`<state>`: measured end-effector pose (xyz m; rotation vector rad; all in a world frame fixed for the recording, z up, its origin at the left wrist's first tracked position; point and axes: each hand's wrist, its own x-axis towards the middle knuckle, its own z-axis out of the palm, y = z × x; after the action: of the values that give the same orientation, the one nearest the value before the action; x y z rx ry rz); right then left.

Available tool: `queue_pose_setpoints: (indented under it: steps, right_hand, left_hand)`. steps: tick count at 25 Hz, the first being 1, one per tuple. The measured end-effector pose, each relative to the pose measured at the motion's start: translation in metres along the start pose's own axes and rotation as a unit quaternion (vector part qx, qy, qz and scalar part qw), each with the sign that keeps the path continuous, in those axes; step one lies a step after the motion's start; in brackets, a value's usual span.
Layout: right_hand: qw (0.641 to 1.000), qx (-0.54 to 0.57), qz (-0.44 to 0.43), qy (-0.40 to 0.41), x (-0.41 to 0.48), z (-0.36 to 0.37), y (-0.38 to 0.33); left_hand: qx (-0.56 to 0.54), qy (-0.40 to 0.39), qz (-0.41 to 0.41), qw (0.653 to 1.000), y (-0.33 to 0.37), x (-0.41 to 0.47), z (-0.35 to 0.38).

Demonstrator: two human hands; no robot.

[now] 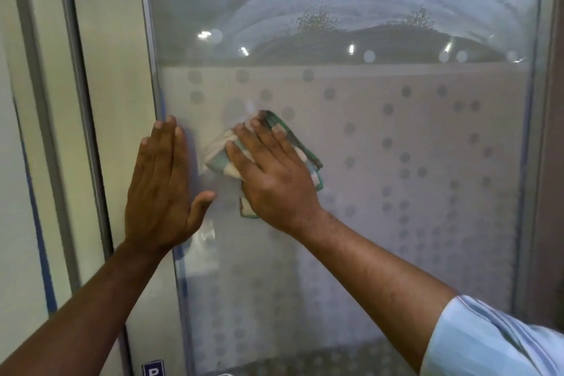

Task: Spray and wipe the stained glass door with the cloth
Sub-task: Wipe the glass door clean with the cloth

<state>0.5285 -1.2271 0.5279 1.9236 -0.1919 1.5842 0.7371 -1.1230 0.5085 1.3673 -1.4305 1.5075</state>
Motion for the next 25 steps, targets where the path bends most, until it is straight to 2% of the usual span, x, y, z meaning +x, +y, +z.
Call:
queue_pose_setpoints:
  steps: [6,12,17,21,25]
  right_hand:
    - [0.998,-0.049,-0.011,0.025,-0.034,-0.036,0.073]
    - [0.996,-0.053,0.071,0.029,-0.073,-0.08,0.173]
    - [0.992,-0.057,0.107,0.02,-0.098,-0.118,0.25]
    - [0.978,-0.049,0.191,0.068,-0.124,-0.14,0.295]
    - [0.943,-0.027,0.313,0.11,-0.153,-0.147,0.312]
  left_hand:
    - [0.039,-0.001,0.002,0.999,0.004,0.002,-0.003]
    - [0.051,-0.005,-0.004,0.999,0.009,0.004,-0.005]
    - [0.058,0.0,0.005,0.998,0.005,0.002,0.001]
    - [0.058,-0.002,0.0,0.998,0.002,0.001,0.005]
    - [0.066,-0.017,-0.026,0.997,0.013,-0.003,0.006]
